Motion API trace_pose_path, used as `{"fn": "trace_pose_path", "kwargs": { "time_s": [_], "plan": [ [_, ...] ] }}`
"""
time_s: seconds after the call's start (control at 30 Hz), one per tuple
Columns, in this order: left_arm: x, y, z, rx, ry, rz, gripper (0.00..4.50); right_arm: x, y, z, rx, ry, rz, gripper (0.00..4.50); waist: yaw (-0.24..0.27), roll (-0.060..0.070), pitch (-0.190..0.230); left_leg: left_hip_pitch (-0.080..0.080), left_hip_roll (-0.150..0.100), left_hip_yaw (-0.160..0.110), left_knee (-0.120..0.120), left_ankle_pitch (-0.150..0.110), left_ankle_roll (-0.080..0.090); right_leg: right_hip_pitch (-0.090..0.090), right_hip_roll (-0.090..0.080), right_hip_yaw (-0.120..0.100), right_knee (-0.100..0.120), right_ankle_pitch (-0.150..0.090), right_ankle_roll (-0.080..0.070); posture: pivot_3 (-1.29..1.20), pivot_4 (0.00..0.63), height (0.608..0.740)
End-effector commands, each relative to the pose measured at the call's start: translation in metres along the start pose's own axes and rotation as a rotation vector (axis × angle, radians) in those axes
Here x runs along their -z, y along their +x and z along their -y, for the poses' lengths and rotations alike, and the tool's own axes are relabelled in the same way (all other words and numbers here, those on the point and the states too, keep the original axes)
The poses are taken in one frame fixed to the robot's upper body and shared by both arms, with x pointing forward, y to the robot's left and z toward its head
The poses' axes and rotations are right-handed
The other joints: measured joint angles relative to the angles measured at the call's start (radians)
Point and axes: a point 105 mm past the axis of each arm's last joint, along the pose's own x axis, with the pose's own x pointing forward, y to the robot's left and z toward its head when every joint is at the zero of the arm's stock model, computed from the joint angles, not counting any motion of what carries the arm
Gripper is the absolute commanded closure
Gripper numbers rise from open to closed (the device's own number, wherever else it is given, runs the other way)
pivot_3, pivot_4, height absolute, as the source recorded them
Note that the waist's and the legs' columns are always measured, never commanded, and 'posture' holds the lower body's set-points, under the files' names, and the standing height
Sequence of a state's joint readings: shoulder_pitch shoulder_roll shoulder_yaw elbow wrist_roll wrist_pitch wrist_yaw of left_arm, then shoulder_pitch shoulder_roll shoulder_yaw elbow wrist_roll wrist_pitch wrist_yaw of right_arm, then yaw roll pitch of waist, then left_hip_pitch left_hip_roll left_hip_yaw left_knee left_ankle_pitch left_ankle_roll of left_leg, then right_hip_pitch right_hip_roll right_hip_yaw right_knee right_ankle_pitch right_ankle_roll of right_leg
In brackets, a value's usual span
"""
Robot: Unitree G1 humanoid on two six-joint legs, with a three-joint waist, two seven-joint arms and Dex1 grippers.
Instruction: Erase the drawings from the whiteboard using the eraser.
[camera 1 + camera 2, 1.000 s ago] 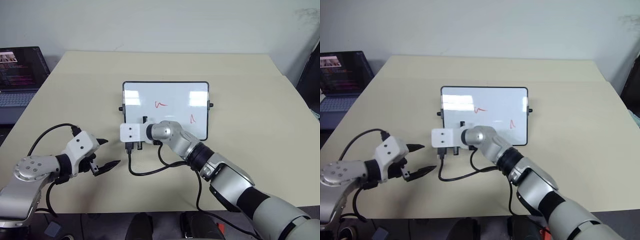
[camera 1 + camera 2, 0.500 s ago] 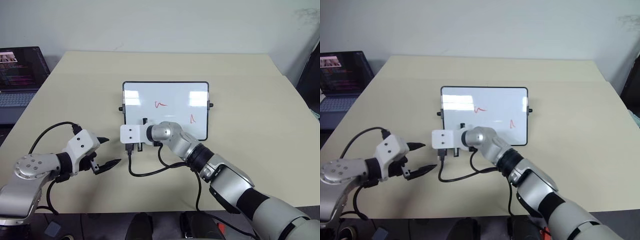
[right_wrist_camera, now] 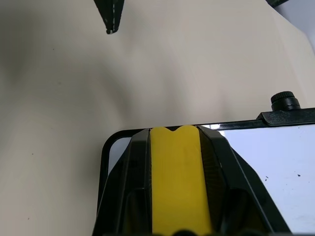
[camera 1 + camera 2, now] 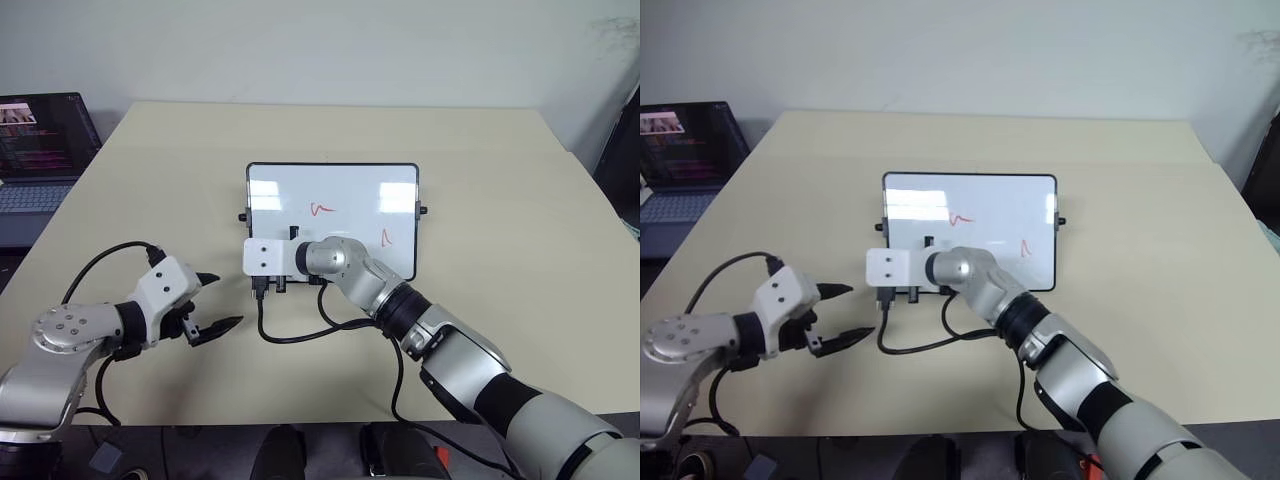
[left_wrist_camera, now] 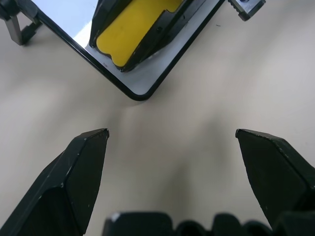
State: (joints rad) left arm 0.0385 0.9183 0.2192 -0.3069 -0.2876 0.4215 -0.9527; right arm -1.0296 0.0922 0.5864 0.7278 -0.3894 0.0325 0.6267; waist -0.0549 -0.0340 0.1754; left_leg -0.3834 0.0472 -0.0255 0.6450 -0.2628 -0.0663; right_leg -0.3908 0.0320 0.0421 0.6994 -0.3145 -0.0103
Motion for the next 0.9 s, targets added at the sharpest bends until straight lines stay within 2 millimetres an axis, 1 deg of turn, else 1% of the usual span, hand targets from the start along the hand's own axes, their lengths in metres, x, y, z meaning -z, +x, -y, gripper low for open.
{"fn": "trace_pose_path", "kwargs": {
  "time_s": [0.03,0.13,0.2,0.33,0.4,0.47,0.7,0.77,0.9],
  "plan": [
    [-0.006,-0.001,-0.001,0.004,0.039,0.010,0.00,0.007,-0.005,-0.003,-0.049,0.002,-0.030,3.51,0.000,0.000,0.000,0.000,0.000,0.000,0.000,0.000,0.000,0.000,0.000,0.000,0.000,0.000,0.000,0.00,0.150,0.740],
    [-0.006,0.000,-0.001,0.006,0.040,0.011,0.00,0.012,-0.008,-0.008,-0.079,0.005,-0.048,3.51,0.001,0.000,0.000,0.000,0.000,0.000,0.000,0.000,0.000,0.000,0.000,0.000,0.000,0.000,0.000,0.00,0.150,0.740],
    [-0.006,0.001,-0.002,0.008,0.041,0.012,0.00,0.011,-0.009,0.000,-0.037,-0.005,-0.042,3.51,0.001,0.000,0.000,0.000,0.000,0.000,0.000,0.000,0.000,0.000,0.000,0.000,0.000,0.000,0.000,0.00,0.150,0.740],
    [-0.007,0.003,-0.001,0.015,0.042,0.016,0.00,0.002,-0.011,0.022,0.069,-0.007,-0.015,3.51,0.001,0.000,0.000,0.000,0.000,0.000,0.000,0.000,0.000,0.000,0.000,0.000,0.001,0.000,0.000,0.00,0.150,0.740],
    [-0.007,0.003,-0.001,0.019,0.042,0.017,0.00,0.001,-0.012,0.025,0.082,-0.009,-0.011,3.51,0.001,0.000,0.000,0.000,0.000,0.000,0.000,0.000,0.000,0.000,0.000,0.000,0.001,0.000,0.000,0.00,0.150,0.740],
    [-0.008,0.004,-0.001,0.019,0.042,0.019,0.00,0.002,-0.011,0.022,0.067,-0.005,-0.016,3.51,0.001,0.000,0.000,0.000,0.000,0.000,0.000,0.000,0.000,0.000,0.000,0.000,0.001,0.000,0.000,0.00,0.150,0.740],
    [-0.007,0.004,-0.001,0.021,0.039,0.018,0.00,0.011,-0.010,-0.005,-0.069,-0.001,-0.045,3.51,0.000,0.000,0.000,0.000,0.000,0.000,0.000,0.000,0.000,0.000,0.000,0.000,0.000,0.000,0.000,0.00,0.150,0.740],
    [-0.006,0.003,-0.001,0.021,0.038,0.015,0.00,0.011,-0.010,-0.007,-0.081,-0.006,-0.047,3.51,0.000,0.000,0.000,0.000,0.000,0.000,0.000,0.000,0.000,0.000,0.000,0.000,0.000,0.000,0.000,0.00,0.150,0.740],
    [-0.006,0.003,-0.001,0.022,0.037,0.013,0.00,0.006,-0.011,0.002,-0.029,-0.026,-0.032,3.51,0.001,0.000,0.000,0.001,0.000,0.000,0.000,0.000,0.000,0.000,0.000,0.000,0.001,0.000,0.000,0.00,0.150,0.740]
  ]
}}
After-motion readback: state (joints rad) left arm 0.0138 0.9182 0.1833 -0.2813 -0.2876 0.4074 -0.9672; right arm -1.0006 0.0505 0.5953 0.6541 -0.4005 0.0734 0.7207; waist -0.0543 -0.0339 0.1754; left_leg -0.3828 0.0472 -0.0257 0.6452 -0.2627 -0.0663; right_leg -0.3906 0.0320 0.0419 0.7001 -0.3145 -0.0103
